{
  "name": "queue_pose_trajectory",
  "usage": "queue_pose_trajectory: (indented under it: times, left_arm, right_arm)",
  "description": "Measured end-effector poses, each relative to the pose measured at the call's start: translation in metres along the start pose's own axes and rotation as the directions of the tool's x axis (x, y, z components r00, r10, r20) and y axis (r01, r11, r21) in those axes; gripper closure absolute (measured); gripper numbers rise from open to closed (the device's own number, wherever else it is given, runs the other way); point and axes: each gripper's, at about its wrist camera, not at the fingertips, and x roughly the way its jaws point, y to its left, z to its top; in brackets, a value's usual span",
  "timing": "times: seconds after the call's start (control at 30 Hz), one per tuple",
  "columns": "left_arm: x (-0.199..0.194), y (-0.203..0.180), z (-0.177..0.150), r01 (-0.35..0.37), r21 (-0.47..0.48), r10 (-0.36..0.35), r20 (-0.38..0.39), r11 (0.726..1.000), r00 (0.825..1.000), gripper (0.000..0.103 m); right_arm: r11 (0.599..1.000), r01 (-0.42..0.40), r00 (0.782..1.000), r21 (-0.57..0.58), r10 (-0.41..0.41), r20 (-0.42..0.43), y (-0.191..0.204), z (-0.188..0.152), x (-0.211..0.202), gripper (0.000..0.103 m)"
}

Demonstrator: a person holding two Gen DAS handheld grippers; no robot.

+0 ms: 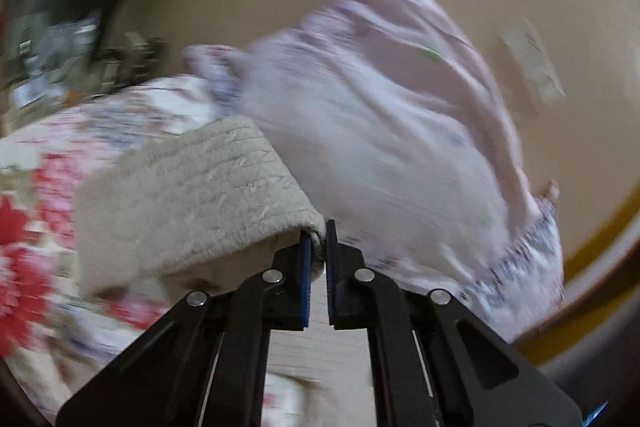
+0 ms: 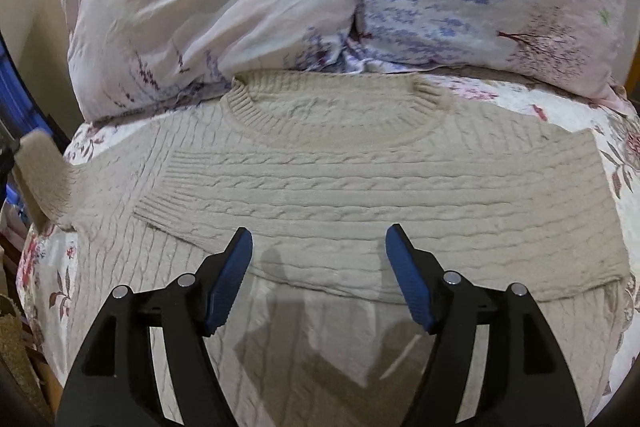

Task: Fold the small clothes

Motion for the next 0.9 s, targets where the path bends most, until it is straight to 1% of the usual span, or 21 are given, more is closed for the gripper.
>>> queue_pose_trajectory:
  times: [0.03,0.07,0.13,0.2,0.23,0.3,0.33,0.37,0.4,0.43,0.47,0.53,0.57,0.6,0.67,0.7,0.77,0.83,0.87,0.9]
  left_arm:
    - [0.005,-0.011,-0.004,0.025,0.017,-0.024,-0.012,1.0,1.0,0.098]
    - [0.015,-0.03,-0.012,0.069,0.046,-0.067,-0.042,0.997,0.997,0.098]
    - [0.028,-0.053,-0.025,0.121,0.075,-0.114,-0.084,0.99,0.99,0.098]
    - [0.046,-0.082,-0.046,0.183,0.112,-0.166,-0.147,0.977,0.975,0.098]
    - [0.052,-0.09,-0.054,0.2,0.124,-0.178,-0.169,0.972,0.969,0.098]
    - [0.067,-0.111,-0.077,0.24,0.147,-0.204,-0.228,0.96,0.952,0.098]
    - [0.077,-0.121,-0.092,0.26,0.155,-0.214,-0.264,0.953,0.94,0.098]
    - [0.082,-0.127,-0.101,0.27,0.158,-0.218,-0.287,0.95,0.933,0.098]
    - [0.088,-0.134,-0.113,0.283,0.159,-0.223,-0.314,0.946,0.923,0.098]
    - [0.093,-0.141,-0.125,0.295,0.159,-0.228,-0.34,0.942,0.912,0.098]
    - [0.101,-0.149,-0.142,0.31,0.164,-0.23,-0.379,0.937,0.897,0.098]
    - [0.113,-0.158,-0.167,0.316,0.178,-0.215,-0.428,0.932,0.878,0.098]
    - [0.117,-0.157,-0.173,0.317,0.18,-0.21,-0.446,0.931,0.87,0.098]
    - [0.123,-0.157,-0.184,0.317,0.181,-0.199,-0.478,0.931,0.855,0.098]
    - [0.135,-0.156,-0.202,0.303,0.188,-0.164,-0.526,0.934,0.834,0.097]
    - [0.139,-0.155,-0.207,0.299,0.185,-0.158,-0.537,0.936,0.828,0.097]
    - [0.14,-0.148,-0.21,0.298,0.159,-0.16,-0.567,0.941,0.808,0.094]
    - [0.135,-0.142,-0.207,0.309,0.128,-0.183,-0.577,0.942,0.796,0.085]
    - [0.128,-0.137,-0.202,0.317,0.119,-0.197,-0.568,0.941,0.799,0.074]
    - [0.123,-0.133,-0.198,0.317,0.12,-0.2,-0.556,0.941,0.807,0.07]
  right_arm:
    - [1.0,0.0,1.0,0.008,0.0,0.007,-0.003,0.001,-0.004,0.032]
    - [1.0,0.001,1.0,0.015,-0.002,0.012,-0.006,0.002,-0.008,0.032]
    - [0.999,0.005,1.0,0.034,-0.006,0.025,-0.015,0.005,-0.016,0.032]
    - [0.999,0.011,0.999,0.052,-0.012,0.034,-0.023,0.007,-0.023,0.032]
    - [0.998,0.014,0.999,0.059,-0.016,0.037,-0.027,0.007,-0.025,0.032]
    - [0.997,0.025,0.999,0.076,-0.028,0.039,-0.036,0.009,-0.03,0.032]
    - [0.996,0.029,0.999,0.084,-0.032,0.036,-0.04,0.009,-0.032,0.032]
    - [0.994,0.03,1.0,0.104,-0.03,0.005,-0.045,0.009,-0.033,0.032]
    - [0.993,0.034,0.999,0.111,-0.035,0.005,-0.049,0.008,-0.034,0.032]
    - [0.992,0.039,0.999,0.119,-0.039,0.004,-0.053,0.008,-0.035,0.032]
    - [0.991,0.044,0.999,0.129,-0.044,0.004,-0.058,0.007,-0.036,0.032]
    - [0.989,0.05,0.999,0.14,-0.051,0.004,-0.065,0.007,-0.038,0.032]
    - [0.988,0.054,0.998,0.144,-0.055,0.004,-0.067,0.007,-0.039,0.032]
    - [0.987,0.061,0.998,0.147,-0.063,0.006,-0.07,0.006,-0.042,0.032]
    - [0.986,0.072,0.997,0.147,-0.074,0.011,-0.073,0.007,-0.044,0.032]
    - [0.987,0.076,0.997,0.145,-0.079,0.017,-0.074,0.008,-0.046,0.032]
    - [0.988,0.073,0.997,0.135,-0.077,0.029,-0.073,0.011,-0.048,0.032]
    - [0.992,0.05,0.997,0.112,-0.056,0.05,-0.067,0.016,-0.052,0.032]
    - [0.996,0.028,0.997,0.087,-0.034,0.064,-0.061,0.02,-0.055,0.032]
    - [0.998,0.013,0.997,0.068,-0.018,0.075,-0.056,0.022,-0.057,0.033]
